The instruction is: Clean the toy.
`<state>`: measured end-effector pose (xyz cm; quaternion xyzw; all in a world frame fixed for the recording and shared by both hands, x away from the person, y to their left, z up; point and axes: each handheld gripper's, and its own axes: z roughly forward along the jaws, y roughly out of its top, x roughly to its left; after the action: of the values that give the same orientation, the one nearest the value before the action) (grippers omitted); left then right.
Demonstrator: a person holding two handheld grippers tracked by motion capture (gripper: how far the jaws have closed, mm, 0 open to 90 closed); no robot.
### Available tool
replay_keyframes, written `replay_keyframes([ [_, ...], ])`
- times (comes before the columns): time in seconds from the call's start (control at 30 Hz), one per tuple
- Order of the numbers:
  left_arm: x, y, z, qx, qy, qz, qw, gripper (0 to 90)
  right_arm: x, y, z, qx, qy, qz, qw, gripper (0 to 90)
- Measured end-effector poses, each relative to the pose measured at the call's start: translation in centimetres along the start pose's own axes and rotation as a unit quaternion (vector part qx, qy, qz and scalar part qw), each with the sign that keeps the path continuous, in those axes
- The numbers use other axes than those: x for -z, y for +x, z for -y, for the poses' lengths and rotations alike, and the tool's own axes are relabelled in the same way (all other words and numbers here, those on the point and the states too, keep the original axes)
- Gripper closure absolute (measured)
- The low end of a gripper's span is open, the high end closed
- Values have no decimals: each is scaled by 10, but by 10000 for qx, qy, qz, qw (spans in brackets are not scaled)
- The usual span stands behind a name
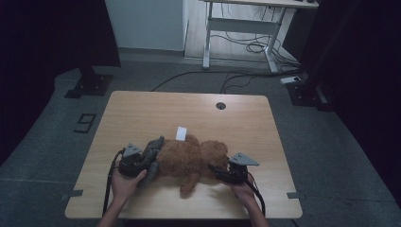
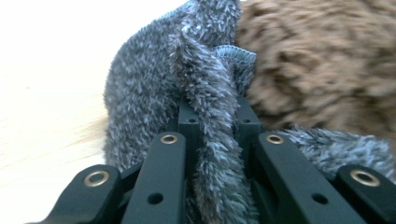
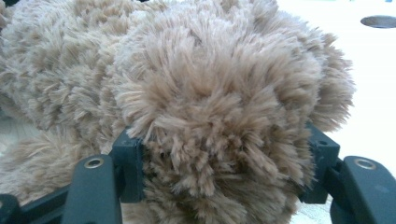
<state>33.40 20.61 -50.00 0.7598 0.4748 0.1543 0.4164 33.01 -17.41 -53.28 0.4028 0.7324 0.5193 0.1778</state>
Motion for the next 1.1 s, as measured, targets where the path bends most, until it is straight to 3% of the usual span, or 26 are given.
replay_keyframes([
  [0.13,5,3,-8,160,-176,-5,9997,780,-1,0,0,-10,-5,18,10000,352],
  [0.23,8,-5,-24,187,-350,254,9989,777,-2,4,-1,-15,18,83,10000,355],
  [0.37,9,-27,-57,-103,-498,378,9980,774,-4,7,-1,13,-13,152,9999,355],
  [0.5,3,-54,-92,-362,-646,631,9953,775,-4,8,-2,42,-12,160,9999,355],
  [0.63,-26,-79,-115,-627,-311,709,9950,774,-5,7,-2,67,-10,168,9998,355],
  [0.73,-55,-86,-116,-603,89,737,9954,774,-5,7,-1,105,-43,194,9997,354],
  [0.83,-75,-82,-108,-409,434,844,9946,771,-5,7,0,187,-76,257,9995,355],
  [0.97,-75,-76,-98,-296,529,975,9934,772,-5,8,-1,316,-41,265,9991,341],
  [1.1,-69,-75,-85,-212,495,1052,9930,775,-2,8,-2,342,73,147,9993,242],
])
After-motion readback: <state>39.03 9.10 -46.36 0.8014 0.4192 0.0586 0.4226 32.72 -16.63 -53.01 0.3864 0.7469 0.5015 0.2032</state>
